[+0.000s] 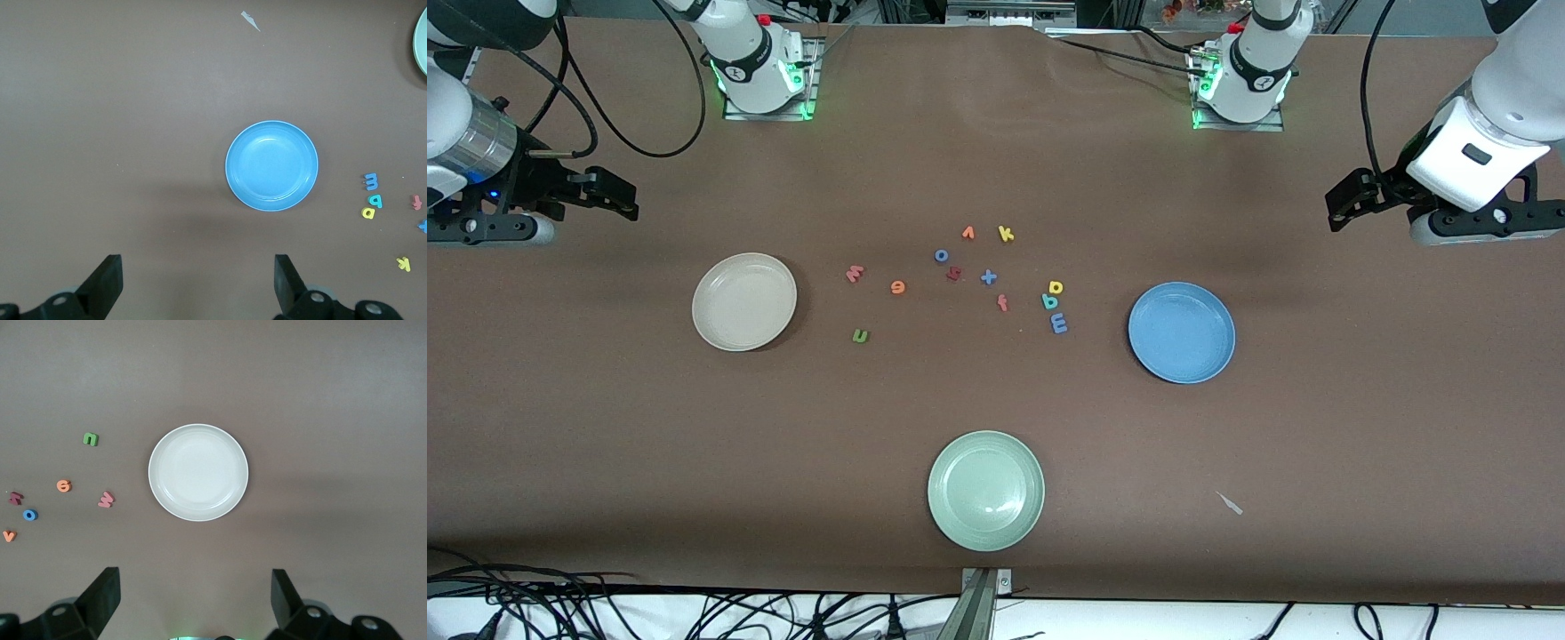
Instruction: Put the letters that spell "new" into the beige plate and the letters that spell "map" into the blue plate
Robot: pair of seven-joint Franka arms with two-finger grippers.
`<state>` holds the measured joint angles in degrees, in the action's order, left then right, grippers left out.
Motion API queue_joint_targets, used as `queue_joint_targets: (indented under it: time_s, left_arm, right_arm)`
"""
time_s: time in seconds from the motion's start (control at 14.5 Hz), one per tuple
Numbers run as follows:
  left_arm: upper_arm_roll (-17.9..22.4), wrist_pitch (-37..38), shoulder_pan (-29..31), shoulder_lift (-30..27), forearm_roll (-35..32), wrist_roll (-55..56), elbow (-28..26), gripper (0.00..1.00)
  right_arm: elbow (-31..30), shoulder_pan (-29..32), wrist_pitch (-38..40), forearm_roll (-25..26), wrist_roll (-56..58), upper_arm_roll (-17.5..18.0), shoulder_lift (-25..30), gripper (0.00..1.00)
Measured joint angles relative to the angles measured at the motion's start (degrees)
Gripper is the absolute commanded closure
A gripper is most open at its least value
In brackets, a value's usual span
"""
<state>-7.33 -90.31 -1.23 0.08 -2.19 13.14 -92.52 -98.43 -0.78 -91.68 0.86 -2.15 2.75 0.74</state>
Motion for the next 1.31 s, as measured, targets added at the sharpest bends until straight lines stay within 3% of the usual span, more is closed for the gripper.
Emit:
queue_joint_targets:
  time_s: [1.31]
  left_arm:
    - [0.00, 0.00, 0.00, 0.00, 0.00, 0.00, 0.00, 0.00]
  right_arm:
    - [-0.31, -0.09, -0.24, 0.00, -0.03, 0.09, -1.01, 0.00]
